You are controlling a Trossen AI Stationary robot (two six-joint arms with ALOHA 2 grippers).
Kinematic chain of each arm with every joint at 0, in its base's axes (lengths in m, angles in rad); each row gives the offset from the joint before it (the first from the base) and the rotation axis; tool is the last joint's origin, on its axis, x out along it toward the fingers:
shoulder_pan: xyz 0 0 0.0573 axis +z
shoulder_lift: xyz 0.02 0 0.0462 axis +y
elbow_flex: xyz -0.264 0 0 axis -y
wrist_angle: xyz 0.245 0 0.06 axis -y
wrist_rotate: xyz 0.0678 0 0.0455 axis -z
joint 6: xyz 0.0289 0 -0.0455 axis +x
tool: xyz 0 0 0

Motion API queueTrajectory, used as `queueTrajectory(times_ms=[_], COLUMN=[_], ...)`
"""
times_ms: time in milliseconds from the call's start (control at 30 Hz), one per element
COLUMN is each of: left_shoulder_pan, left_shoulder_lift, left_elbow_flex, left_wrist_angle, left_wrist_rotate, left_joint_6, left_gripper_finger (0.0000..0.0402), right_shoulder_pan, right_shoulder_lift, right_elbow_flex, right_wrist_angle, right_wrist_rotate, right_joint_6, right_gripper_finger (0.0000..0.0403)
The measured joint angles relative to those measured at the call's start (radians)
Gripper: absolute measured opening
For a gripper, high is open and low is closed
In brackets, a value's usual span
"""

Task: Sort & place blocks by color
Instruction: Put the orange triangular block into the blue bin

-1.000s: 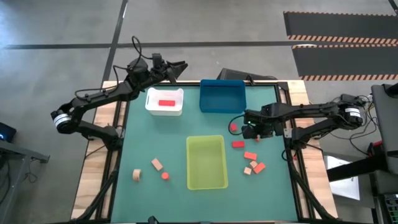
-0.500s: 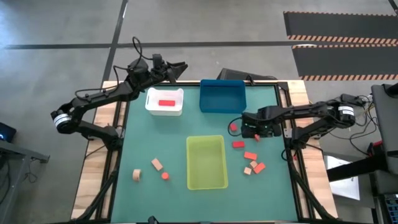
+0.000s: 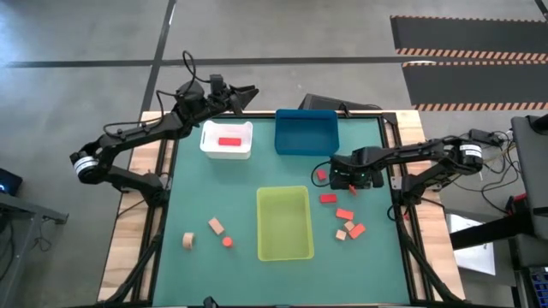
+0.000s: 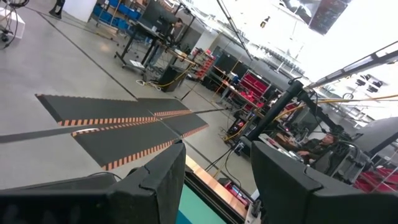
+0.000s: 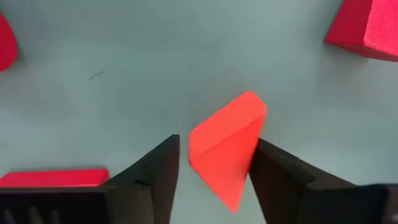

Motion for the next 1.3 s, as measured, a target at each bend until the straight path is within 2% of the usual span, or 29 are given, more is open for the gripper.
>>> queueTrajectory(times_ms=[167,467,567,767,933,1300], left_shoulder_pan=[0.0,0.0,0.0,0.0,0.0,0.0], left_shoulder_lift=[0.0,0.0,0.0,0.0,0.0,0.0], left_elbow_flex=[0.0,0.0,0.0,0.0,0.0,0.008], left_wrist_angle=[0.0,0.0,0.0,0.0,0.001,0.002], left_wrist_rotate=[0.0,0.0,0.0,0.0,-0.001,-0.003], left_joint_6=[0.0,0.0,0.0,-0.001,-0.004,-0.01], left_gripper_finger=[0.0166,0.0166,0.0166,0.0166,0.0166,0.0166], right_shoulder_pan=[0.0,-0.002,-0.01,-0.056,-0.129,-0.292], right_shoulder_lift=[-0.022,-0.076,-0.101,-0.11,-0.066,0.23], right_elbow_flex=[0.0,0.002,0.036,0.19,0.34,0.722], right_wrist_angle=[0.003,-0.003,-0.053,-0.161,-0.167,-0.207], right_wrist_rotate=[-0.006,-0.035,-0.055,-0.053,-0.052,-0.046], right_joint_6=[0.004,0.012,0.003,-0.077,-0.176,-0.509], right_gripper_finger=[0.0116,0.0119,0.0121,0.0117,0.0118,0.0118])
